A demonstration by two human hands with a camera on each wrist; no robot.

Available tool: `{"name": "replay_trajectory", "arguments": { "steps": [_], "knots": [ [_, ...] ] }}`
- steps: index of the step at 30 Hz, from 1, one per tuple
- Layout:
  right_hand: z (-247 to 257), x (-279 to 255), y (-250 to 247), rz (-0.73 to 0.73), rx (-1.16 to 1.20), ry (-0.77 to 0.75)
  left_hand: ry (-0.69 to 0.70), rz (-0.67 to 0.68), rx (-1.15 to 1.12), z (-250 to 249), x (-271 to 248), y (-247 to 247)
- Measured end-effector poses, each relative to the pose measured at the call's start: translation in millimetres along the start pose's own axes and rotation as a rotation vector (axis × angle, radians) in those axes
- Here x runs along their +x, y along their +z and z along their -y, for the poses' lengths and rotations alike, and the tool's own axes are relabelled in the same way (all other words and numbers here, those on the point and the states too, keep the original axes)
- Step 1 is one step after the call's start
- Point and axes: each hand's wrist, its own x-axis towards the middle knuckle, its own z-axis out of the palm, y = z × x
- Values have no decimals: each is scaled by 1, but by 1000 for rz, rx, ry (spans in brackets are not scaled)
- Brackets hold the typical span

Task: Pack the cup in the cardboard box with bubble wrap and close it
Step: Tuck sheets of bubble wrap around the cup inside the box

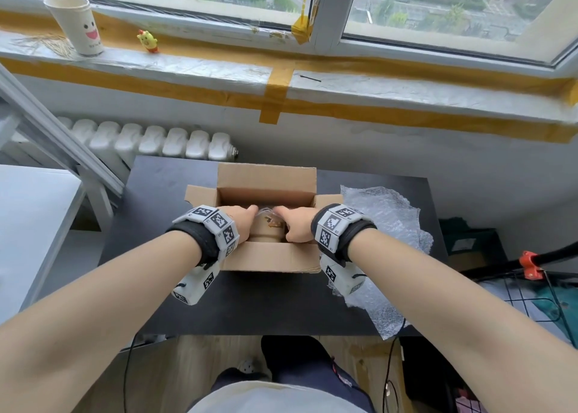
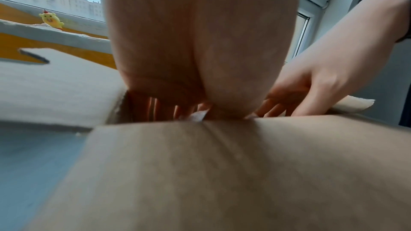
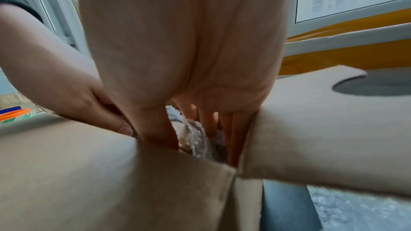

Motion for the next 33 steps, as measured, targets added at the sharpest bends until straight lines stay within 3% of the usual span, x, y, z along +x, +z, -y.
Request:
{"name": "replay_trajectory", "arguments": {
  "steps": [8,22,30,33],
  "knots": [
    [-8,-13,3,-171,99,-33,48,-132,-39,11,-11,-5],
    [-5,-73,31,-525,303,10,155,-581,-188,-17,-70,-1],
    [-37,-117,66,-689,344,138,382,-645,-192,-84,-76,10],
    [-61,-131,84,-695,377,218,421,-606,-180,-115,-71,17]
  ]
}}
